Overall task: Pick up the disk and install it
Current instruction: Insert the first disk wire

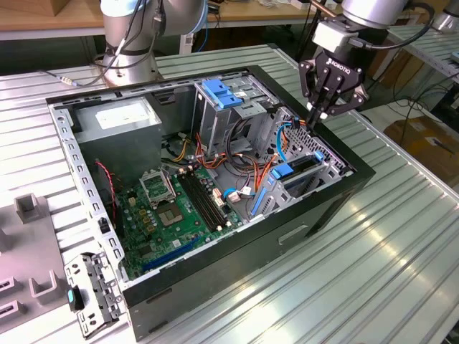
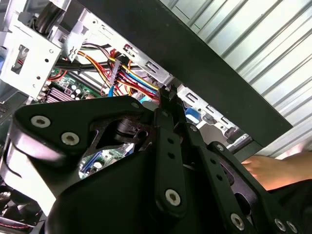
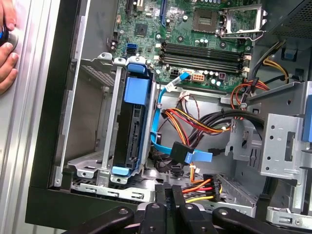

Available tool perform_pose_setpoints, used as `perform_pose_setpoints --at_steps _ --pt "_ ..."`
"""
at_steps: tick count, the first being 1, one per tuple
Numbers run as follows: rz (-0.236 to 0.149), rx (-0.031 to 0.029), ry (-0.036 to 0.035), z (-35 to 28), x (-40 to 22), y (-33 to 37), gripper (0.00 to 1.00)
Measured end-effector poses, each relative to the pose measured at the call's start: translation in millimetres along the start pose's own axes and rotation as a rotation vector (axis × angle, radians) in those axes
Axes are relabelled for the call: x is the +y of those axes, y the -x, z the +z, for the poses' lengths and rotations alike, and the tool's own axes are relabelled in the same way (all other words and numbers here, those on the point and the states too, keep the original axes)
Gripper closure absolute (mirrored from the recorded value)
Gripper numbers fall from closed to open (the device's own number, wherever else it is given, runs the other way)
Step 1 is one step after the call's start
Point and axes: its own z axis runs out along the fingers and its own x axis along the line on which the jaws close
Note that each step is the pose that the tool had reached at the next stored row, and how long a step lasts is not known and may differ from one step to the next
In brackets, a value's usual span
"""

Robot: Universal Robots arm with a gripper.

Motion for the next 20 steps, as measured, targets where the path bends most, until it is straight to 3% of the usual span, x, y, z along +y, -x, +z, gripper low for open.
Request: perform_pose_setpoints --at_steps 9,20 --pt "0.000 -0.0001 0.0000 0.2 0.7 -2.3 0.83" --pt "0.000 0.0000 0.0000 0.9 7.8 -5.0 0.83"
